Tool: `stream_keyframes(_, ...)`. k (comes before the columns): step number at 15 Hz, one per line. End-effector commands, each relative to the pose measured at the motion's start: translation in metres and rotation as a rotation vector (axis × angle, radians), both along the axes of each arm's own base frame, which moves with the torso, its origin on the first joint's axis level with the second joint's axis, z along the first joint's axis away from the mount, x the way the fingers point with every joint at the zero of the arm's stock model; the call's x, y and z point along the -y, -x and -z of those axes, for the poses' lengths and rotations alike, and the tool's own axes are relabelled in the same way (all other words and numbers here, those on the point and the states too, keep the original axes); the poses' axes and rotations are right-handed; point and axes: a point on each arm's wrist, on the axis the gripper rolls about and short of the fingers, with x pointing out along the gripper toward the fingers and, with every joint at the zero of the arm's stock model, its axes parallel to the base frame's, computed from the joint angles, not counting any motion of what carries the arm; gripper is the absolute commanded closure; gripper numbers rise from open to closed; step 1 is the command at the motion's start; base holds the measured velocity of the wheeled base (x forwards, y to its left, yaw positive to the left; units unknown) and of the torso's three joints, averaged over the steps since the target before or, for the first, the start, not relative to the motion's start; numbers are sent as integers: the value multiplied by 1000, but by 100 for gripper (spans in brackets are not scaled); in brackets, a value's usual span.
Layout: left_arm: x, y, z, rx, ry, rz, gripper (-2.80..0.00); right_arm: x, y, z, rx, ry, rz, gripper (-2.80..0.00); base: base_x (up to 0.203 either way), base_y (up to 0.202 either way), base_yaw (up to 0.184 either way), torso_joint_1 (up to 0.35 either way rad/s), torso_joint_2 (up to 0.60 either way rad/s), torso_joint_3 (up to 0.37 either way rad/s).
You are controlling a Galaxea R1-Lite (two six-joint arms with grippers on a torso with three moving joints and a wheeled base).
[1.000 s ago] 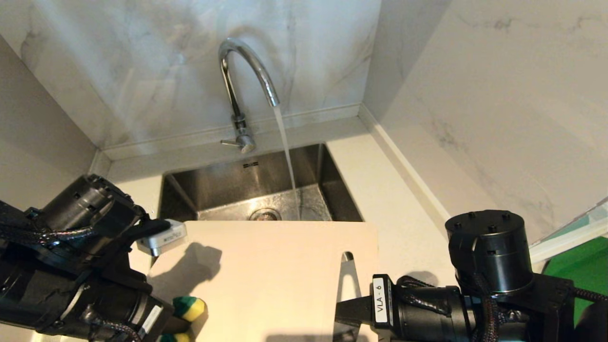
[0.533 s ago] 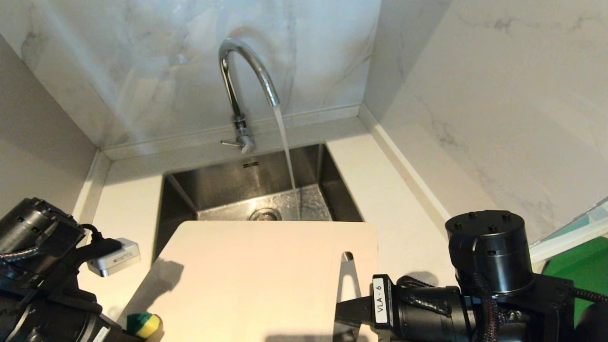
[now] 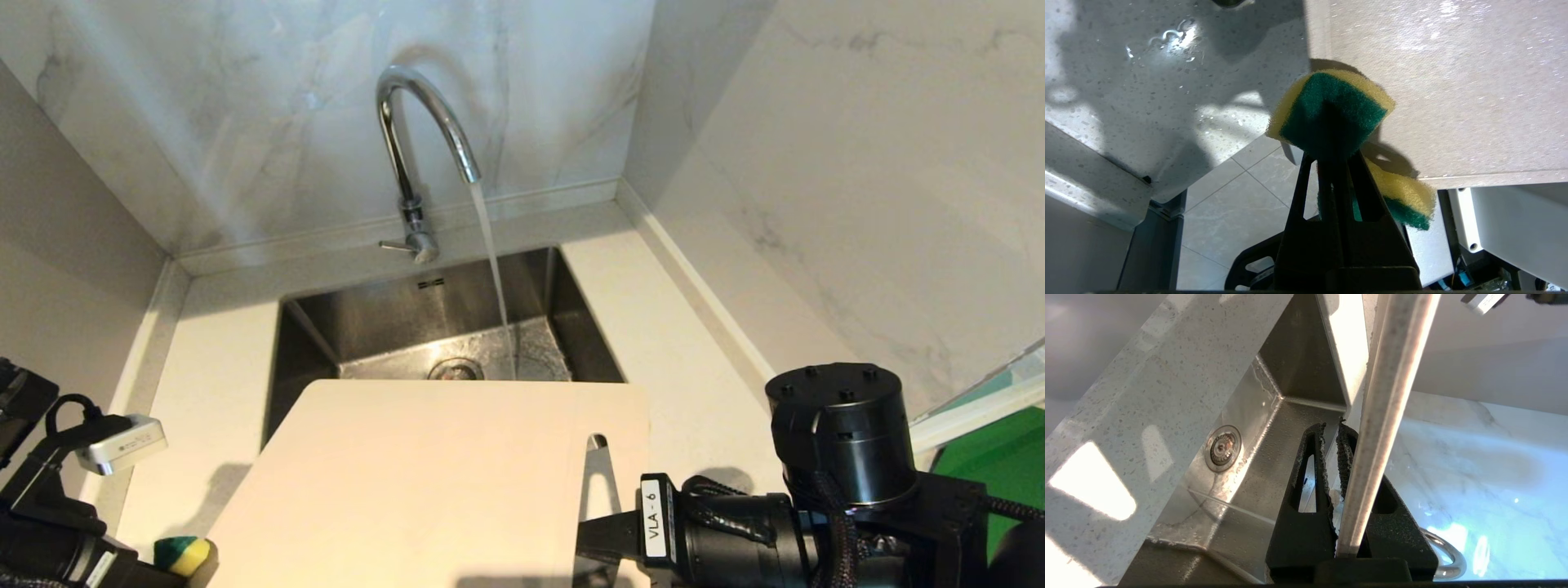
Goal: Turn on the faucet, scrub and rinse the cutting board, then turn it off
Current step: Scrub the cutting board underwater
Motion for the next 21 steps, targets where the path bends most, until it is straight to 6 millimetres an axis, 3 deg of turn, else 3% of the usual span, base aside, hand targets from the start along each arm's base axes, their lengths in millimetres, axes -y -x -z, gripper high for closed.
stream_keyframes(1,-14,0,3,-6,26,-23,0,0,0,0,11,2,-8,0,0,0,0,0,0,0)
stream_keyframes(5,-23,-2,3,-6,29,-68,0,0,1,0,12,1,-8,0,0,0,0,0,0,0)
stream_keyframes(12,-57,-8,3,28,22,-138,0,1,2,1,9,4,-7,0,0,0,0,0,0,0)
stream_keyframes(21,-67,-28,-69,233,73,-197,0,2,2,2,1,7,0,0,0,0,0,0,0,0)
